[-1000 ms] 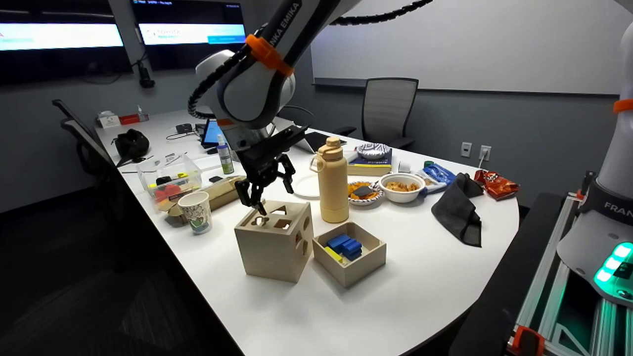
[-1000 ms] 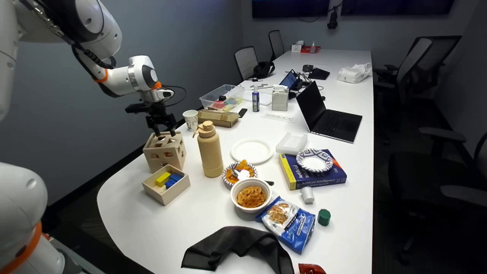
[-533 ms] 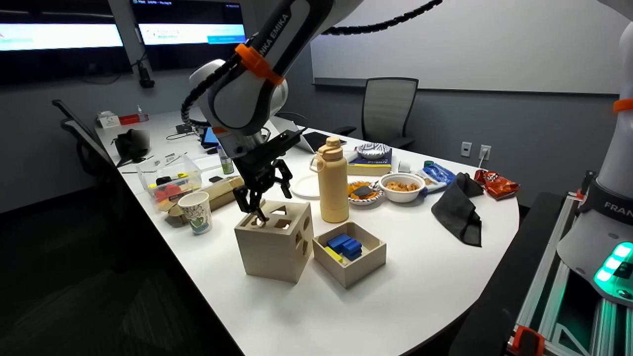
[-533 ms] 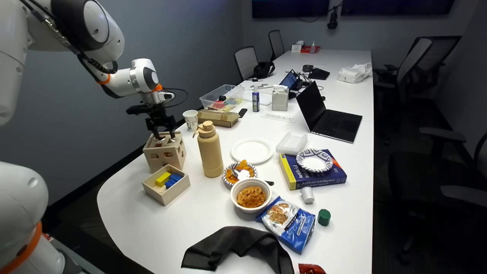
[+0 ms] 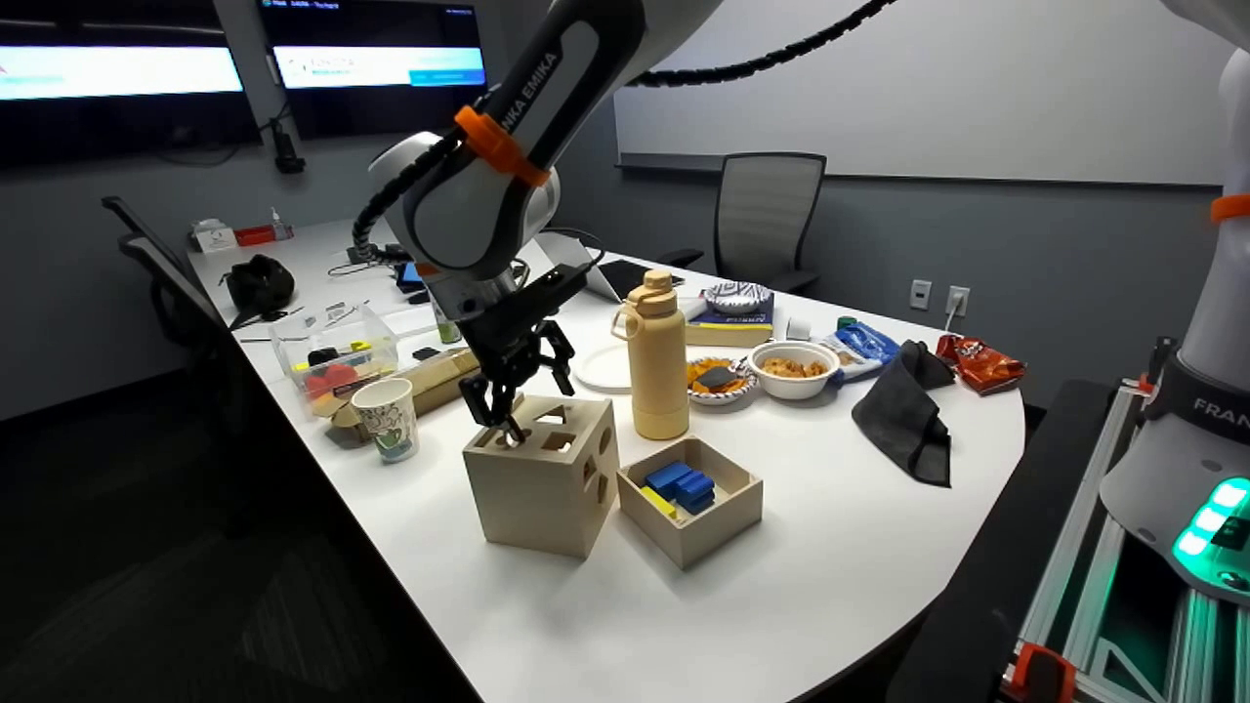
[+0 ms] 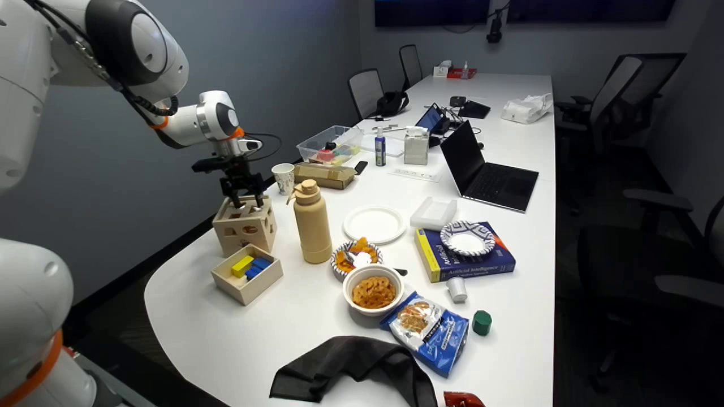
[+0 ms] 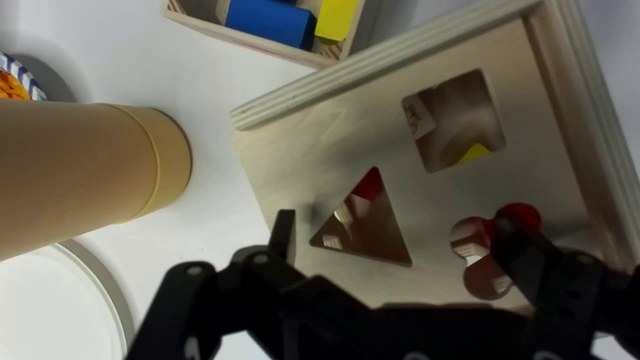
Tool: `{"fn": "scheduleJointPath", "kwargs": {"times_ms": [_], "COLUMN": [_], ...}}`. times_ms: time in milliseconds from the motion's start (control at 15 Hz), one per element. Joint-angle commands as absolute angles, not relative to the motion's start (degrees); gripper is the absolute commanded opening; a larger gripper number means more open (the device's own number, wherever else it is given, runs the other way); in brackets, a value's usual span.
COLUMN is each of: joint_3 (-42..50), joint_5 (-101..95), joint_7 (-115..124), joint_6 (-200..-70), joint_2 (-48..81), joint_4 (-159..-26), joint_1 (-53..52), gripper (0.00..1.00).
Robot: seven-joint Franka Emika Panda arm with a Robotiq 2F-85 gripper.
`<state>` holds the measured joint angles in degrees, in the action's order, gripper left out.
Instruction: Open the wooden box
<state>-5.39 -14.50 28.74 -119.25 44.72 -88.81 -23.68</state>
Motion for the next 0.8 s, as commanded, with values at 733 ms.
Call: {"fn": "scheduleJointPath", "kwargs": {"times_ms": [733], "joint_3": [-0.83], "joint_5": [-14.89], "joint_7": [30.32], "joint_6": [-116.76], "joint_2": [48.57], "joint_4": [-82.46], "joint_1": [-26.94], "gripper": [1.0]}}
